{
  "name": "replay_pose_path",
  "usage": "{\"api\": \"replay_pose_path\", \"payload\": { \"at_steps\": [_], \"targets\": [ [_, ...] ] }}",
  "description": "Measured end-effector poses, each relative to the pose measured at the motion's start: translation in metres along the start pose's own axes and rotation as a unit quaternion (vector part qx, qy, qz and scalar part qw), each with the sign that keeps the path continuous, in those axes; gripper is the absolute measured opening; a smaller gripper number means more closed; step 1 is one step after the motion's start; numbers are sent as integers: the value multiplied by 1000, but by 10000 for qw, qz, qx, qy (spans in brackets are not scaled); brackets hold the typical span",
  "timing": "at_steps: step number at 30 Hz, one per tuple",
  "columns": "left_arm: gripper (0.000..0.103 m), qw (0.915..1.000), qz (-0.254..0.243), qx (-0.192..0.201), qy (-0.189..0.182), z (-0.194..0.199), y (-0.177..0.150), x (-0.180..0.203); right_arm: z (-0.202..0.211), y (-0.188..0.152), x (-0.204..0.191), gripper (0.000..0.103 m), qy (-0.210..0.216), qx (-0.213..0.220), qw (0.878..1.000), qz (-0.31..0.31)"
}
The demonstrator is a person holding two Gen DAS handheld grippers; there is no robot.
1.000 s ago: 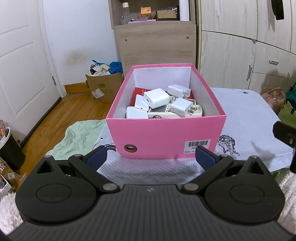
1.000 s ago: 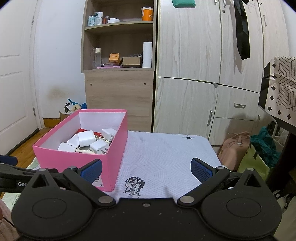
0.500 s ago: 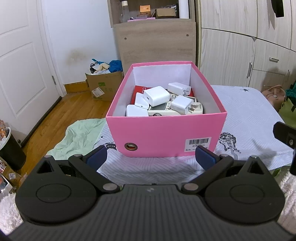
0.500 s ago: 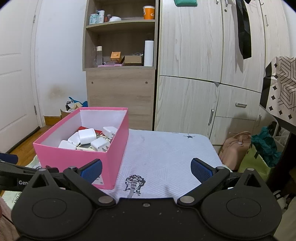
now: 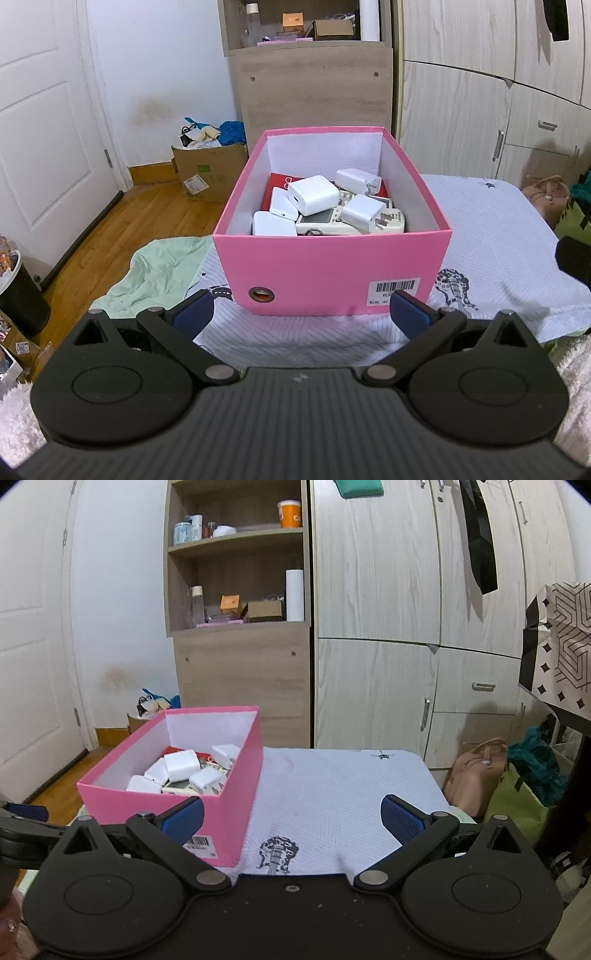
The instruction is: Organize rigid objects
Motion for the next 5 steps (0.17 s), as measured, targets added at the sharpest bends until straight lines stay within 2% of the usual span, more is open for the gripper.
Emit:
{"api": "replay_pose_path", "payload": {
  "at_steps": [5],
  "targets": [
    [103,10000,-25,-7,65,0,0,0,0,0,1,103,-2,-1,10000,-20]
  ]
}}
Point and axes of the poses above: each gripper's, at about its wrist camera, not at the fingertips, and z roughly against the way its jaws point, x to its right, y to its top, the point moved 7 cm from there along -z, roughly the way its jaws point, and after that the axes turned 12 degrees about -y, right-handed, at the moved point
